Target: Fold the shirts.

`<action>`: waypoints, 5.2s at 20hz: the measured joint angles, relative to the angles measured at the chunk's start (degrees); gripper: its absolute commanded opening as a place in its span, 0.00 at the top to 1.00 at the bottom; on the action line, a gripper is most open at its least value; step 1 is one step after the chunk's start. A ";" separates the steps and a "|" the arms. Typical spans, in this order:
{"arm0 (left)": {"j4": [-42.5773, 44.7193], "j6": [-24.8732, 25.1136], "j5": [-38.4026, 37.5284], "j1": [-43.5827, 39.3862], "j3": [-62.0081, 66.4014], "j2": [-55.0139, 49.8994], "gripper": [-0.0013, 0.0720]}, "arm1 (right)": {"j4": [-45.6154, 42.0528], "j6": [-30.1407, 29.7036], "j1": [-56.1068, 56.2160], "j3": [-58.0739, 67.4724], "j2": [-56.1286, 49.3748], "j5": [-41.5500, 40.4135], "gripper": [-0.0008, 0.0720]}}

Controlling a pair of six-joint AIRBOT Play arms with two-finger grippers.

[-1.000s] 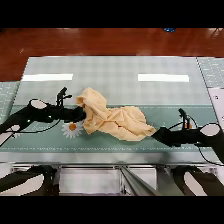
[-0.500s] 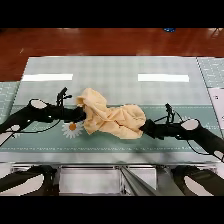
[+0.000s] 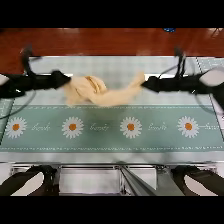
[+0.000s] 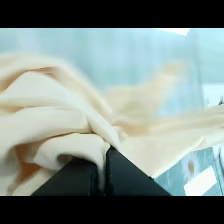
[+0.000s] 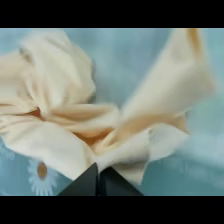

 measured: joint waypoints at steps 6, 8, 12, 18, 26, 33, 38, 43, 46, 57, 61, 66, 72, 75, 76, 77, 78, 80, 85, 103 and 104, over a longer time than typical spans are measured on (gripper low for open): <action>-1.16 -0.63 -0.81 7.65 24.63 11.78 0.95 | -11.78 3.08 -2.89 37.07 2.10 15.39 0.96; -1.44 -0.79 -1.11 10.27 31.12 15.43 0.95 | -14.23 3.39 -3.17 42.88 5.44 18.78 0.96; -1.49 -0.83 -3.06 14.34 38.34 22.51 0.95 | -19.65 3.56 -3.37 47.56 14.43 22.01 0.95; -0.79 -4.52 -22.38 16.02 37.88 26.99 0.95 | -25.29 4.72 -3.41 48.96 23.39 24.96 0.96; -0.22 -3.02 -25.00 7.30 3.69 25.42 0.95 | -26.08 6.86 -3.41 29.31 24.50 27.89 0.96; -0.50 5.01 -0.09 -5.07 -7.56 0.42 0.95 | -25.88 6.93 -3.41 10.86 8.98 10.64 0.95; -0.63 6.27 2.29 -6.71 9.05 -22.51 0.81 | -25.86 7.45 -3.58 15.98 -10.16 0.68 0.95; 1.77 2.69 -8.37 -6.23 24.55 -35.08 0.29 | -21.84 10.27 -6.97 25.70 -23.93 -1.20 0.42; 12.52 -4.13 -17.64 -2.78 29.42 -36.74 0.29 | -18.82 10.10 -12.55 29.11 -25.86 3.10 0.43; 16.35 -1.81 -21.29 7.87 -10.58 -16.85 0.29 | -21.92 3.06 -35.74 -8.46 -6.49 15.17 0.45; 13.57 0.37 -16.65 8.39 -19.58 -14.16 0.29 | -19.02 -0.39 -39.85 -21.11 0.04 12.72 0.45; 12.79 -1.75 -10.10 8.02 -22.49 -13.33 0.29 | -17.70 -2.16 -41.24 -26.53 2.36 12.48 0.45; 10.27 -4.48 -5.16 2.25 -22.97 -15.10 0.43 | -16.81 -2.69 -41.51 -27.74 2.84 12.79 0.45; 10.21 -4.42 -3.96 -0.72 -23.08 -17.33 0.95 | -16.68 -2.73 -41.55 -28.02 2.91 12.79 0.45; 10.12 -3.98 -4.44 -1.25 -23.02 -17.79 0.95 | -16.72 -2.73 -41.55 -28.46 2.89 12.85 0.45; 10.03 -3.54 -4.74 -1.53 -22.84 -18.05 0.95 | -16.61 -2.73 -41.55 -29.11 2.80 12.76 0.45; 10.12 -3.08 -4.98 -1.66 -22.62 -18.29 0.95 | -16.57 -2.73 -41.55 -29.99 2.58 12.87 0.45; 10.64 -2.49 -5.99 -1.84 -21.73 -18.62 0.95 | -16.39 -2.73 -41.48 -31.93 1.73 13.14 0.45; 11.10 -1.90 -7.67 -1.95 -19.45 -18.73 0.95 | -15.85 -2.78 -40.98 -34.27 -0.26 13.03 0.45; 6.45 -1.79 -11.34 0.79 -11.61 -16.85 0.95 | 1.57 -8.20 -13.20 -22.86 -9.70 8.26 0.96; 5.01 -1.79 -12.20 2.05 -8.66 -15.56 0.95 | 1.77 -8.17 -12.94 -18.21 -9.07 10.43 0.96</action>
